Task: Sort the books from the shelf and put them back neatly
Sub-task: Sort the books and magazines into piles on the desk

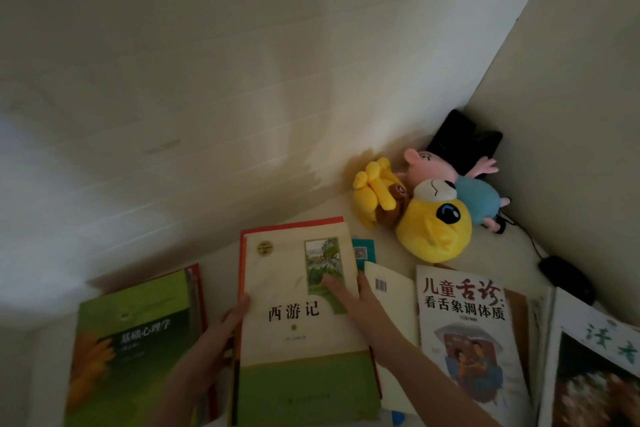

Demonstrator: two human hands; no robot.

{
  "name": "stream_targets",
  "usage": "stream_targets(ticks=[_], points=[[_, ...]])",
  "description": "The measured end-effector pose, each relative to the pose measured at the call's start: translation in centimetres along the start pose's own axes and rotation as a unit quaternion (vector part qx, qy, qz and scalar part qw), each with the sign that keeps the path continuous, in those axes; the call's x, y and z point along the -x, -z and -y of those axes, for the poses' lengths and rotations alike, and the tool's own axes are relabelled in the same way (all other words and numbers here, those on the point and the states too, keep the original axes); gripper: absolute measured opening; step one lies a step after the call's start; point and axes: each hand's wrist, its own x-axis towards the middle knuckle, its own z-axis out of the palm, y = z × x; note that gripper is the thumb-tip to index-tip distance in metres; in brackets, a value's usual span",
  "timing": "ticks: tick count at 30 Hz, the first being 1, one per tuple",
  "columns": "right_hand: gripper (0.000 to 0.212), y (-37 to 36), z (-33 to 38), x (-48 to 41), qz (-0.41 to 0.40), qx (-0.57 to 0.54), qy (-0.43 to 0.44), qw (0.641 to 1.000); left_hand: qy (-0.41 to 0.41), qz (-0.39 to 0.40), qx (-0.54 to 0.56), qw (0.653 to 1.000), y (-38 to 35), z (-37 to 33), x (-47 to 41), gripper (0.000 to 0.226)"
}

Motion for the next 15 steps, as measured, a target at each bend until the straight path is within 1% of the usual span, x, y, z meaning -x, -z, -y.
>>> stream_targets(ticks=[2,3,4,5,7,8,9,10,11,12,15], points=[[0.121,-0.6,-0.2,-0.3,-0.007,0.012,-0.010,1.000,0.011,0.010,0.042,0.999,0.4,-0.2,0.1,0.104],[0.123,-0.9,-0.3,-0.4,-0.009,0.014,-0.014,1.000,0.015,0.001,0.062,0.998,0.8,-0.1,-0.4,0.099],[0.123,-1.2,-0.5,-0.6,-0.013,0.015,-0.018,1.000,0.017,-0.006,0.080,0.997,1.3,-0.1,-0.7,0.096],[0.123,-1.6,-0.5,-0.5,-0.014,0.016,-0.017,1.000,0.026,0.005,0.100,0.995,1.2,-0.5,-0.3,0.087],[0.125,-2.2,-0.7,-0.8,-0.012,0.026,-0.021,0.999,0.032,0.029,0.112,0.993,0.8,-0.9,-0.2,0.057],[0.121,-2.3,-0.4,-0.5,-0.004,0.031,-0.024,0.999,0.025,0.019,0.108,0.994,0.6,-1.3,-0.5,0.046],[0.113,-2.3,0.0,-0.2,0.007,0.034,-0.029,0.999,0.010,-0.002,0.093,0.996,0.3,-1.6,-0.7,0.038],[0.102,-2.1,0.3,0.1,0.018,0.034,-0.030,0.999,-0.007,-0.009,0.084,0.996,0.2,-1.9,-1.0,0.032],[0.094,-1.8,0.5,0.3,0.027,0.030,-0.036,0.999,-0.020,0.006,0.079,0.997,0.2,-2.2,-0.9,0.027],[0.091,-1.5,0.4,0.3,0.029,0.021,-0.040,0.999,-0.022,0.008,0.075,0.997,0.1,-2.4,-1.0,0.024],[0.106,-0.8,0.2,0.2,0.009,0.005,-0.057,0.998,0.002,-0.007,0.096,0.995,0.0,-2.7,-1.6,0.032]])
